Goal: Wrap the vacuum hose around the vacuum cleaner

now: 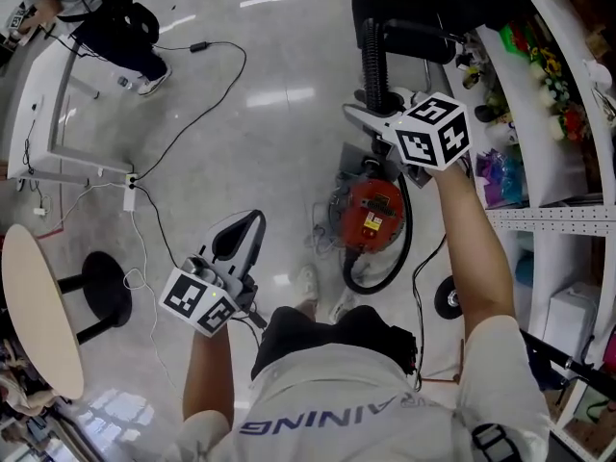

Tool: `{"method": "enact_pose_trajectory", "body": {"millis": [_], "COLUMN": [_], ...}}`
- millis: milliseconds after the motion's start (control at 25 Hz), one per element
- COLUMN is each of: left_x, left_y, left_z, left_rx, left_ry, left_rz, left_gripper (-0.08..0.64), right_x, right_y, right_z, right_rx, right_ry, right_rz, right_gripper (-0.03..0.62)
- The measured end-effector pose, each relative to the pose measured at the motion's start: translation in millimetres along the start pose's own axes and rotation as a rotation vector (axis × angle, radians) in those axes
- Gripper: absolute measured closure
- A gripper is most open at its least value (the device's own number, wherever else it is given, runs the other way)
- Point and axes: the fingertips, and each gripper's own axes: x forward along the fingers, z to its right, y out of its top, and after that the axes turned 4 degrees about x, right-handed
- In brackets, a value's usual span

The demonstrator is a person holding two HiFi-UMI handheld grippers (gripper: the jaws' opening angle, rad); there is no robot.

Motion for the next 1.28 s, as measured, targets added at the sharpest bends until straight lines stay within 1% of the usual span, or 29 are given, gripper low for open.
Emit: {"method": "enact_pose_trajectory", "body": {"millis": [120, 280, 560, 720, 880, 1000, 1120, 1280], "left_x": [-7, -16, -36, -46, -60, -67, -75, -87], "left_y": [-2, -6, -10, -16, -25, -34, -45, -51], "left_z": [-8, -16, -29, -32, -31, -23, -5, 28], "left_rx": [-0.005, -0.002, 0.006, 0.009, 0.002, -0.018, -0.022, 0.005], "left_ry": [0.009, 0.010, 0.015, 0.016, 0.004, 0.000, -0.011, -0.021], "left_rz": [-0.001, -0.002, -0.006, -0.010, -0.009, -0.001, -0.004, -0.003], "left_gripper": [0.543, 0.543, 0.543, 0.543, 0.543, 0.543, 0.543, 0.543], "right_x": [20, 40, 69, 74, 69, 54, 30, -4], "right_y": [-17, -53, -107, -140, -182, -213, -245, -287], "right_z": [-22, -62, -154, -202, -250, -280, -312, -351], "right_rx": [0.032, 0.070, 0.097, 0.131, 0.138, 0.140, 0.145, 0.133], "right_ry": [0.044, 0.099, 0.203, 0.252, 0.280, 0.301, 0.322, 0.331], "right_rz": [-0.027, -0.061, -0.115, -0.143, -0.202, -0.251, -0.293, -0.334], "right_gripper": [0.449, 0.449, 0.449, 0.449, 0.449, 0.449, 0.449, 0.451]}}
